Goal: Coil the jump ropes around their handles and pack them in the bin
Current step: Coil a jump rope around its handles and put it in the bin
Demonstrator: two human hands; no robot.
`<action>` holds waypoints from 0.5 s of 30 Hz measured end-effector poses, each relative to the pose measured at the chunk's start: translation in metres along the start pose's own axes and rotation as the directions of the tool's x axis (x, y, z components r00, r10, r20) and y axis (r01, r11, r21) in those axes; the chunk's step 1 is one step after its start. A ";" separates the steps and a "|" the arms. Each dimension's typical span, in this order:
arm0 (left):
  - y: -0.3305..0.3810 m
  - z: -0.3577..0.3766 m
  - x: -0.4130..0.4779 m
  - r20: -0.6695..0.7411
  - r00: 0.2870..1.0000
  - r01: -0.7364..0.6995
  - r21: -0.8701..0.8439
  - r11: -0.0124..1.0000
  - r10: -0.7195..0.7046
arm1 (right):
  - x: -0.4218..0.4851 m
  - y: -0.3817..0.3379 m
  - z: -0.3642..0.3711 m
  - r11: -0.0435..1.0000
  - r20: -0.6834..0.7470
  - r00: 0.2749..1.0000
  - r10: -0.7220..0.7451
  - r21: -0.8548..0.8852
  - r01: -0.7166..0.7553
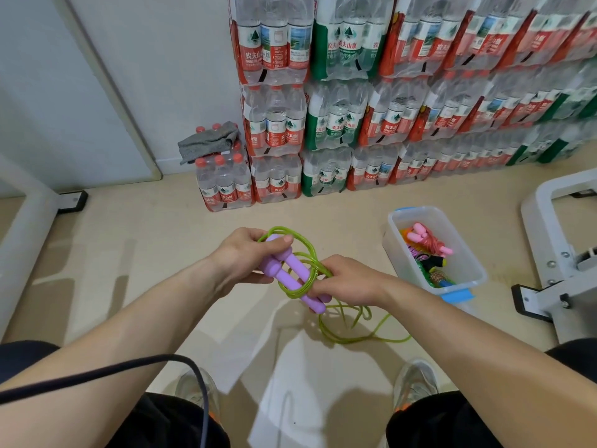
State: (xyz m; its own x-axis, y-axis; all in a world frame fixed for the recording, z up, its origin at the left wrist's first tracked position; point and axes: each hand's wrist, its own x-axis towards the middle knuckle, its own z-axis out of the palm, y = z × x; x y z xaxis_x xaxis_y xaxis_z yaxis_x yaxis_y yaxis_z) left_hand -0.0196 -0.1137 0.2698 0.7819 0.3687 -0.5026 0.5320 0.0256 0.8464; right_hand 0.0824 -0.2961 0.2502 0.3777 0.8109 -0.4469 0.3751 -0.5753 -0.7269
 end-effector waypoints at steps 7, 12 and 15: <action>-0.008 0.009 0.004 -0.049 0.999 -0.012 -0.023 1.000 0.010 | 0.004 0.013 0.001 0.995 -0.186 0.982 -0.025 -0.101 0.006; -0.013 0.024 0.000 -0.023 0.998 -0.057 -0.045 0.997 0.056 | 0.005 0.012 0.004 0.995 -0.226 0.974 -0.008 -0.101 -0.015; -0.020 0.034 0.003 -0.091 0.993 -0.081 -0.096 0.992 0.072 | 0.006 0.012 0.006 0.996 -0.259 0.966 -0.001 -0.091 -0.023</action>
State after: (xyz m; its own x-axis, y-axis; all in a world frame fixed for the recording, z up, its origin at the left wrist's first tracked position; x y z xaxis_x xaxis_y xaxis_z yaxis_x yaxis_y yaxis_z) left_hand -0.0171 -0.1446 0.2450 0.7852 0.4529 -0.4224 0.4337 0.0848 0.8971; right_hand 0.0837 -0.2969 0.2357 0.5836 0.7562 -0.2960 0.4415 -0.6014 -0.6658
